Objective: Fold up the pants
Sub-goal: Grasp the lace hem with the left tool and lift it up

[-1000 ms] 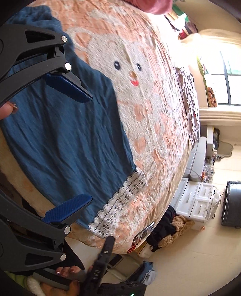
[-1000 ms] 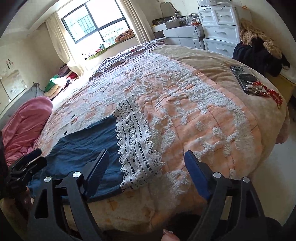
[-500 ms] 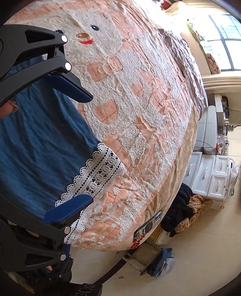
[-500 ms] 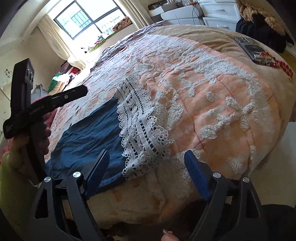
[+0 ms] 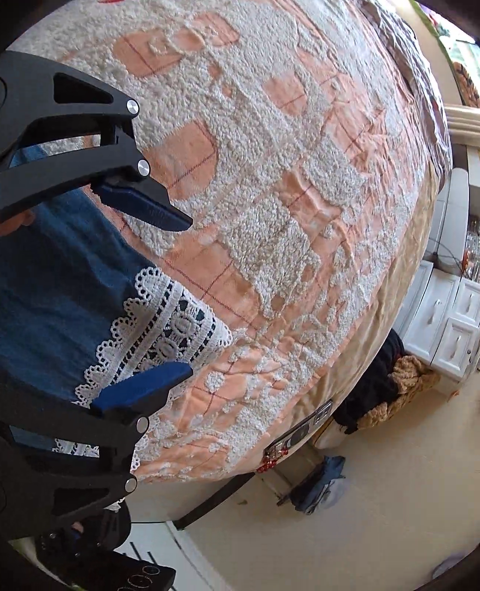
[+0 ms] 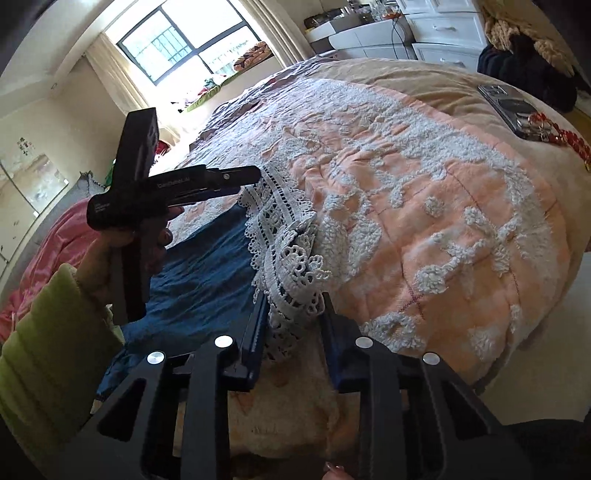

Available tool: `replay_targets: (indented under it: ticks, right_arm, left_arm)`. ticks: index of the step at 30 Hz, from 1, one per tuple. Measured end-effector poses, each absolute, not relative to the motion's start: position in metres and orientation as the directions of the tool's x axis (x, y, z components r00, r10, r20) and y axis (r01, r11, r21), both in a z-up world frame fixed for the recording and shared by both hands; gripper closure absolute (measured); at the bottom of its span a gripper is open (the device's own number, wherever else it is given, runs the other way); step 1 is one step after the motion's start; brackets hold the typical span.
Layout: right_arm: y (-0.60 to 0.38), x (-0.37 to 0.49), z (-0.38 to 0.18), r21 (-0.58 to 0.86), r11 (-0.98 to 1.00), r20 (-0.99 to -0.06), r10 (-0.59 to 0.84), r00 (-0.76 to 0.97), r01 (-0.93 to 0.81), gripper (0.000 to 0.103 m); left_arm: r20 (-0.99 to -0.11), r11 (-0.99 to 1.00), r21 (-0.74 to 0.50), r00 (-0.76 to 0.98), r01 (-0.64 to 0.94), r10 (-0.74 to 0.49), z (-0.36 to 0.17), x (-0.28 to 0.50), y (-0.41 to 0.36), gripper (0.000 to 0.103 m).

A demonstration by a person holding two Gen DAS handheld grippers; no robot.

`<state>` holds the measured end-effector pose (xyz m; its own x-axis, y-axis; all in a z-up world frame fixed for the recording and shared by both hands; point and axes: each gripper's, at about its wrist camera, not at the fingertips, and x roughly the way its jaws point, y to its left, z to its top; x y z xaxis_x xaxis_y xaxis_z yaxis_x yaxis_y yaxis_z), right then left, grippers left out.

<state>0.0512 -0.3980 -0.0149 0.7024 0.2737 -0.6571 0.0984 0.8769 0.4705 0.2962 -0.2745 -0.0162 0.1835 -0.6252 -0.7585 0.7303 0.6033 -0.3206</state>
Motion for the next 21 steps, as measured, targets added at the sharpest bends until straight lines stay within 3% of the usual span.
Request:
replay_targets:
  ticks: [3,5,8,10,13,21]
  right_arm:
    - [-0.393,0.056,-0.018,0.456,0.884,-0.675,0.268,0.687,0.103,0.077]
    - [-0.394,0.058,-0.019,0.455,0.882,-0.688,0.26,0.678,0.123,0.077]
    - [-0.396,0.063,-0.024,0.477,0.87,-0.689,0.278,0.669,0.129,0.078]
    - [-0.397,0.064,-0.023,0.48,0.868,-0.686,0.28,0.672,0.128,0.084]
    - [-0.388,0.061,-0.013,0.445,0.891,-0.662,0.265,0.701,0.083,0.086]
    - [-0.341,0.046,0.023,0.316,0.939,-0.54,0.297,0.788,-0.138,0.086]
  left_arm:
    - [-0.768,0.541,-0.341,0.104,0.769,-0.632,-0.022,0.292,-0.287,0.038]
    - [-0.79,0.531,-0.321,0.087,0.784,-0.606,-0.028,0.289,-0.297,0.046]
    - [-0.808,0.537,-0.305,0.085,0.787,-0.583,-0.036,0.288,-0.304,0.064]
    - [-0.795,0.532,-0.31,0.092,0.788,-0.6,-0.033,0.288,-0.301,0.083]
    - [-0.747,0.526,-0.363,0.098,0.769,-0.657,-0.021,0.29,-0.287,0.087]
    - [-0.611,0.503,-0.435,0.165,0.747,-0.774,0.035,0.279,-0.216,0.088]
